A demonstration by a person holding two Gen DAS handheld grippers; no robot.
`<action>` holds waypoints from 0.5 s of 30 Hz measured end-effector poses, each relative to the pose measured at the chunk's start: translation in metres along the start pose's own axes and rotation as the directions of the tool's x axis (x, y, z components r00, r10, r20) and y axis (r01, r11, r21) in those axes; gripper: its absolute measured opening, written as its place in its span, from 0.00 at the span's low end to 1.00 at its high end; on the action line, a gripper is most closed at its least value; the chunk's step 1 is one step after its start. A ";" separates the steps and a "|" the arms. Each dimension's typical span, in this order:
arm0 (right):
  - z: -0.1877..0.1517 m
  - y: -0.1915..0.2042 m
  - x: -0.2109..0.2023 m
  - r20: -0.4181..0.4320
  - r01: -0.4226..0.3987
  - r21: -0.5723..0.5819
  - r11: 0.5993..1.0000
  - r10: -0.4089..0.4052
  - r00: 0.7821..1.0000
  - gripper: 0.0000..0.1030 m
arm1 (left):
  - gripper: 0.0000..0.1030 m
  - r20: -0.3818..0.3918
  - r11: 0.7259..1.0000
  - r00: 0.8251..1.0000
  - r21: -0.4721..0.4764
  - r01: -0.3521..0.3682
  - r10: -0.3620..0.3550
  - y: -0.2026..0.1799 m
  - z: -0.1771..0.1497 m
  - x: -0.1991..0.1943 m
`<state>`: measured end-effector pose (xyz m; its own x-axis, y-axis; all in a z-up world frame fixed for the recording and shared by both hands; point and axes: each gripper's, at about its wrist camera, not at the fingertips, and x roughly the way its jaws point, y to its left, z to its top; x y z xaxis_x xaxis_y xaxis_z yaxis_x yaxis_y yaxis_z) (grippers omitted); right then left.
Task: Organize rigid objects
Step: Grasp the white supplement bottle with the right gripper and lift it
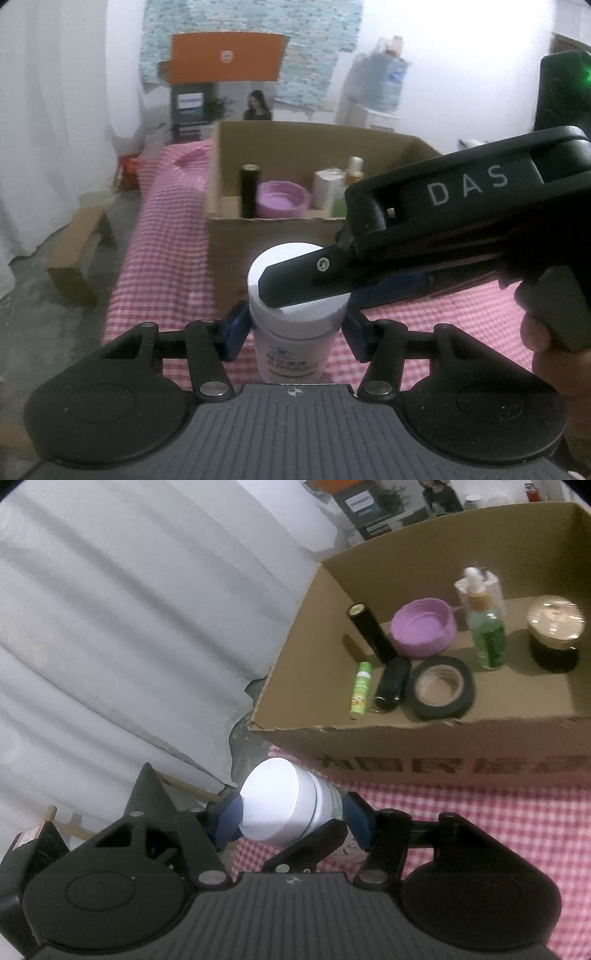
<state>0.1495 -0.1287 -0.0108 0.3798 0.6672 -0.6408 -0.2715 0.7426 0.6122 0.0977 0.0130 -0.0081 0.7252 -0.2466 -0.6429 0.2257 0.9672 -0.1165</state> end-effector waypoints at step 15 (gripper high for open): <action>-0.019 -0.035 -0.057 0.083 0.093 0.073 0.993 -0.099 0.992 0.63 | 0.52 -0.044 0.988 0.993 0.112 0.111 -0.107 -0.053 0.000 0.014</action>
<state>0.1209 -0.1916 -0.0046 0.4771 0.5832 -0.6575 -0.1696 0.7951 0.5822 0.0963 -0.0420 -0.0111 0.6677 -0.3457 -0.6593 0.3761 0.9209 -0.1020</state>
